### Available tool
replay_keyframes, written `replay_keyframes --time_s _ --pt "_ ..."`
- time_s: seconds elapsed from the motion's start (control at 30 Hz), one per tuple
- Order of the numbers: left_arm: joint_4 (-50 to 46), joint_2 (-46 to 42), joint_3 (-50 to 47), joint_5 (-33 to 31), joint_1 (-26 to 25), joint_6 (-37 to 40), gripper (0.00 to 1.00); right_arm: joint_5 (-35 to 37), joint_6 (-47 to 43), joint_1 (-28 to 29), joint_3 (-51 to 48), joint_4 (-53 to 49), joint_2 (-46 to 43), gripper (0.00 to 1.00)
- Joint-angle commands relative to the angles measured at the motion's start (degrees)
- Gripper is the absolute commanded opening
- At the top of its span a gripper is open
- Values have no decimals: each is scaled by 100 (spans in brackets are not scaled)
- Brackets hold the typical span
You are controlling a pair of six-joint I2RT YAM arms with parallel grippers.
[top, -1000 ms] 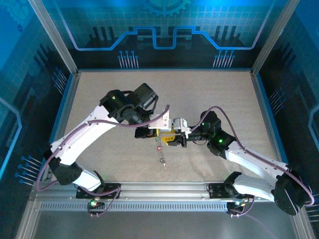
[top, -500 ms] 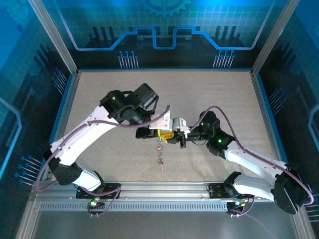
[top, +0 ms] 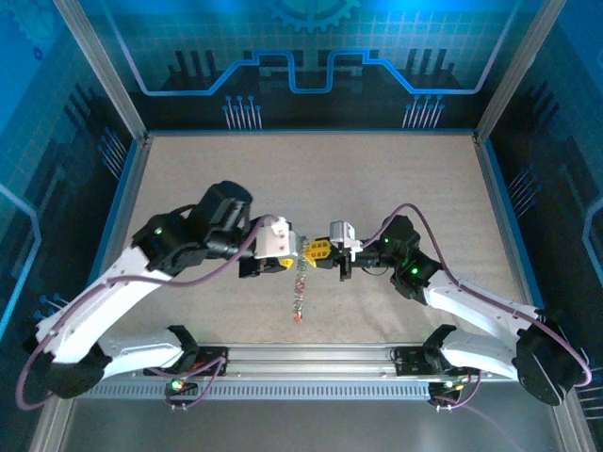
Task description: Put the keys on the keyring
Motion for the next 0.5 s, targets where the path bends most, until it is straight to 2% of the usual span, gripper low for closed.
replay_keyframes --time_s 0.0,0.13,0.47 --pt "720 -208 -271 109 125 -297 26 126 25 23 -18 621 -262 0" --pt "865 -125 -320 191 127 -390 30 120 21 46 -32 644 -291 0" --pt "1190 112 -407 626 128 -712 22 222 -50 147 -17 531 -326 0"
